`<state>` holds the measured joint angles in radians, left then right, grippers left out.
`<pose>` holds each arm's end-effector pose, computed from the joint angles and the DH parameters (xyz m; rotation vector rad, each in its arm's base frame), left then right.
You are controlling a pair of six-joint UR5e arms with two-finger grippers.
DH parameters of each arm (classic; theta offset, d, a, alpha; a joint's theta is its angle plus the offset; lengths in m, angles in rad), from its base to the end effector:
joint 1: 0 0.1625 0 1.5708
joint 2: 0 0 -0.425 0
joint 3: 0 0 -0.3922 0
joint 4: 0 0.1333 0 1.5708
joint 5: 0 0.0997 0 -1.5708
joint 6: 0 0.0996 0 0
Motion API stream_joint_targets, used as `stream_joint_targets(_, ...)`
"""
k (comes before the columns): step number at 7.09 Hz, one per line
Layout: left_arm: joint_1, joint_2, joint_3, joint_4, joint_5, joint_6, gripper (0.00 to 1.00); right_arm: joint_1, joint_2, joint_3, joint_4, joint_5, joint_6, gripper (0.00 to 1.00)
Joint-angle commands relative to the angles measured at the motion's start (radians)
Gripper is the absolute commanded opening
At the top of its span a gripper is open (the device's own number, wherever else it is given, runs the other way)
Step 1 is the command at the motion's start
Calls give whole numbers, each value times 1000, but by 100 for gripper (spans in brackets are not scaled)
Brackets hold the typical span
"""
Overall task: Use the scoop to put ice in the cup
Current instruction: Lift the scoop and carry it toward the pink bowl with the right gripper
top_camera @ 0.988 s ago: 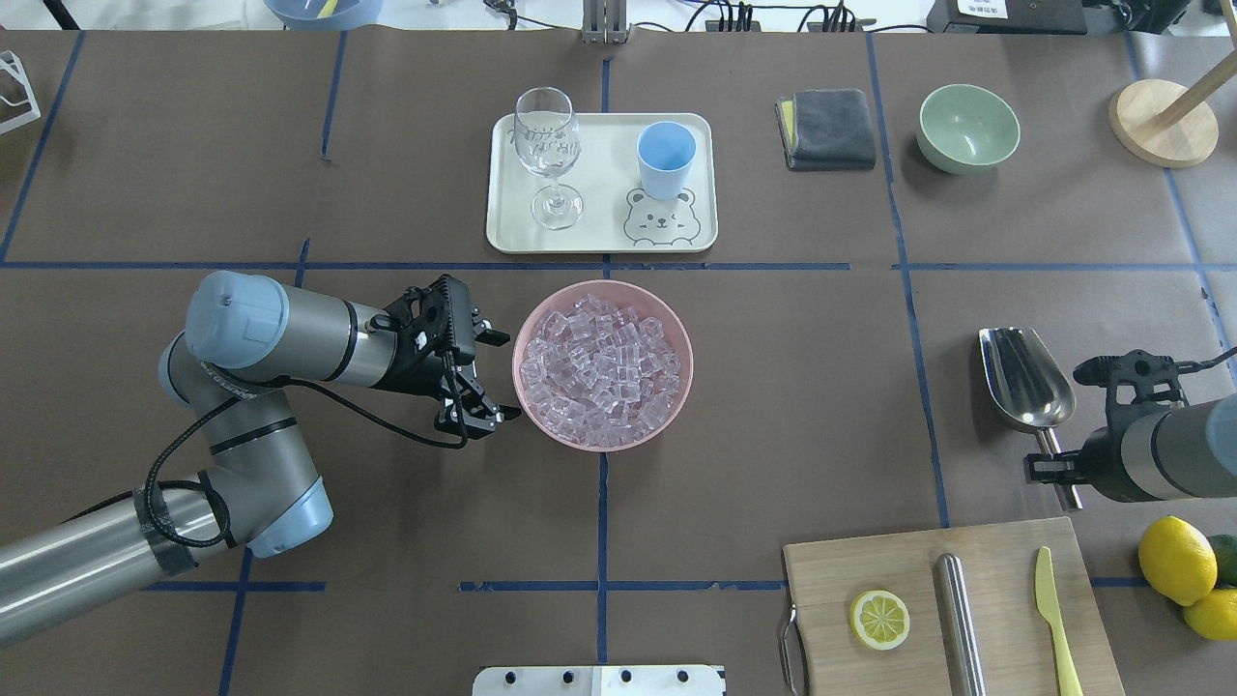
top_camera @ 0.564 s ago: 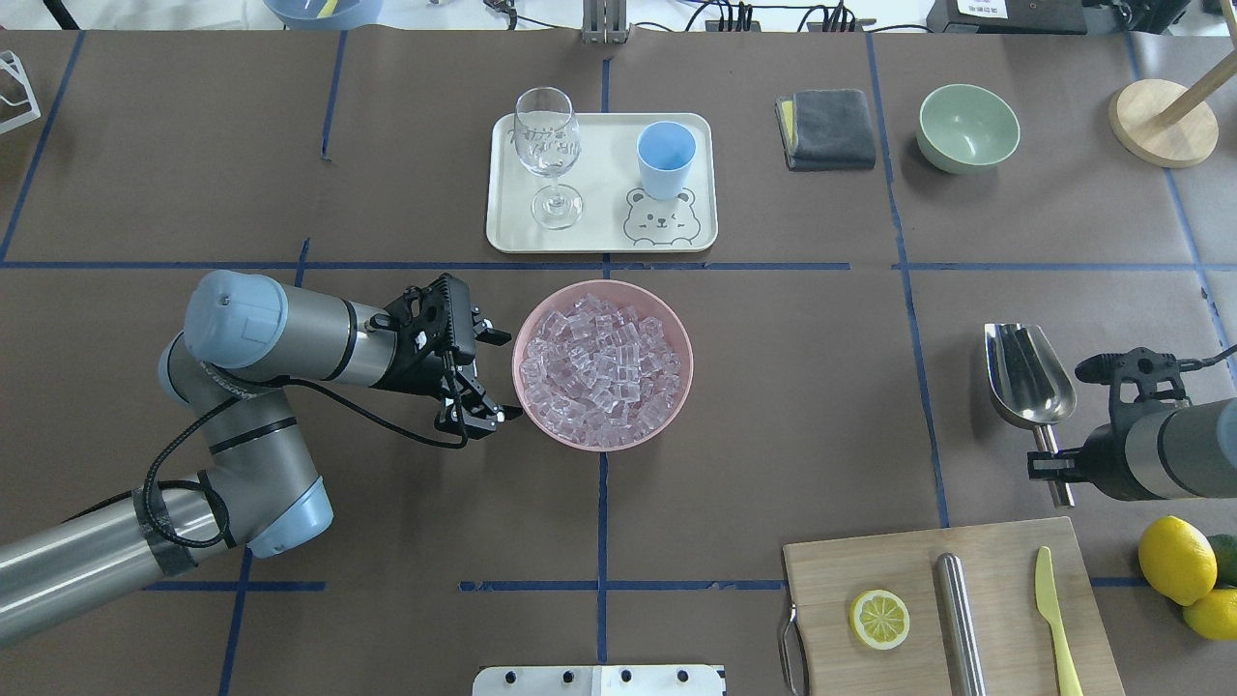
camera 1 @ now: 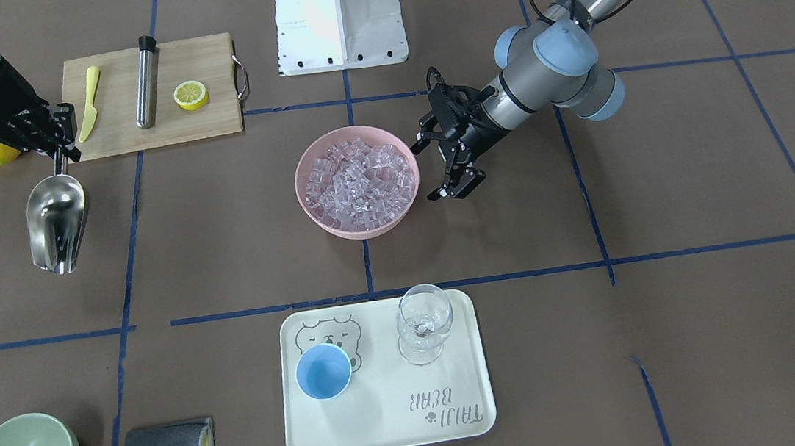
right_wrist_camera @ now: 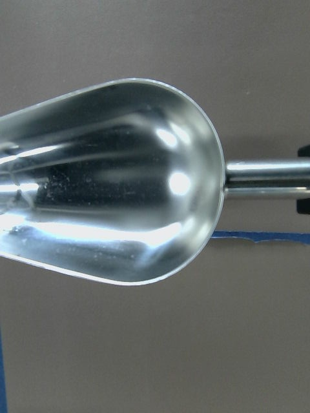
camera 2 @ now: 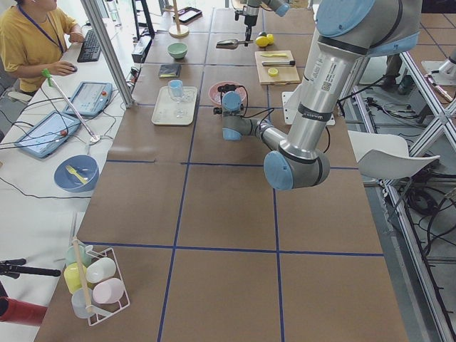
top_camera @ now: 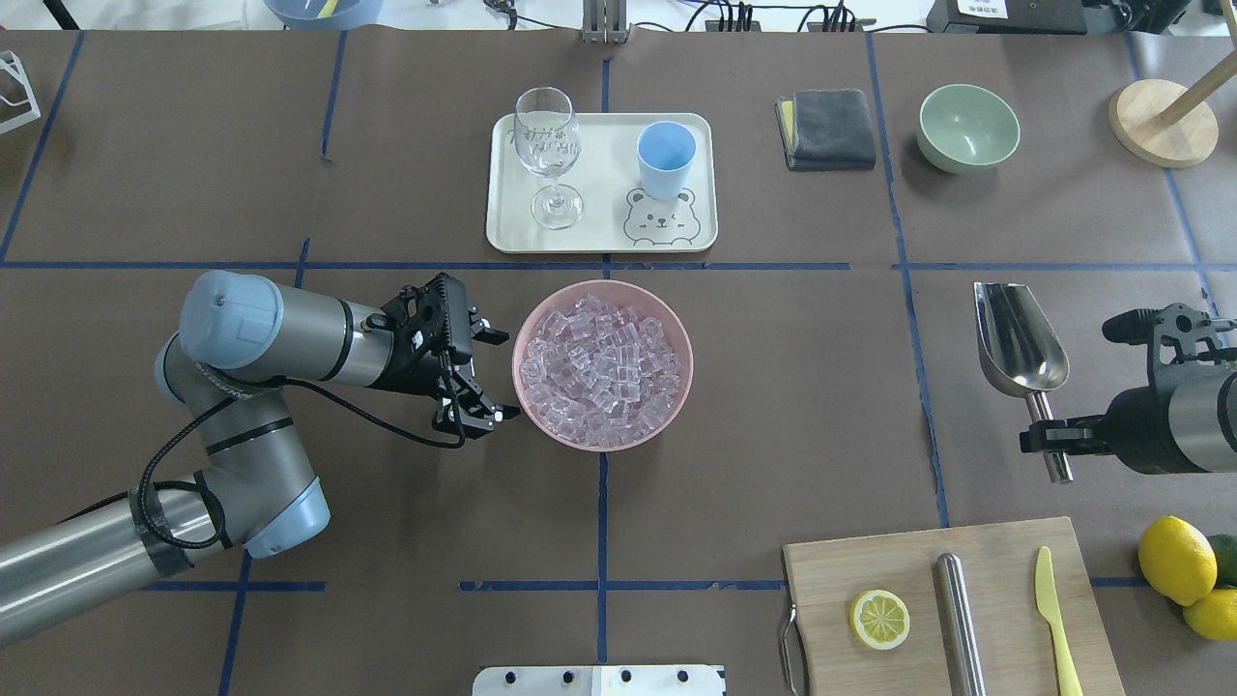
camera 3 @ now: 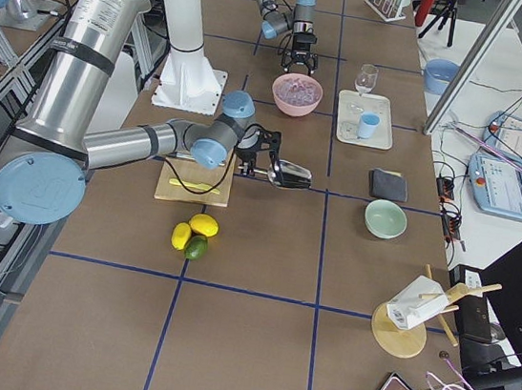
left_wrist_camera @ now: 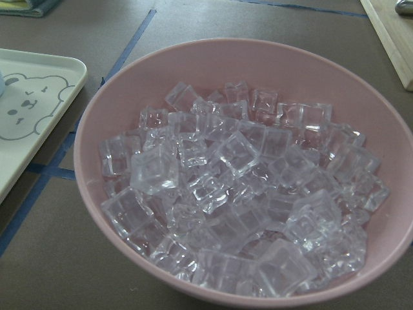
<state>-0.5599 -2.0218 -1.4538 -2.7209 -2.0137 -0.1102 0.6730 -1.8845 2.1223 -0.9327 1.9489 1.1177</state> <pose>0.5061 -0.4241 0.3249 1.1028 1.1385 1.0428 -0.2408 -0.3154 0.4571 0.1627 -0.9192 0.0381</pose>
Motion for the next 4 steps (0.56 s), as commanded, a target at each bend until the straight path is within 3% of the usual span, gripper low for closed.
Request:
stream_joint_targets(1, 0, 3, 1, 1, 3, -2, 100, -16, 43, 22, -8, 27, -85, 0)
stream_joint_targets(3, 0, 3, 1, 1, 3, -2, 100, -64, 122, 42, -30, 13, -168, 0)
stream_joint_targets(4, 0, 5, 1, 1, 1, -2, 100, -73, 205, 56, -129, 7, -243, 0)
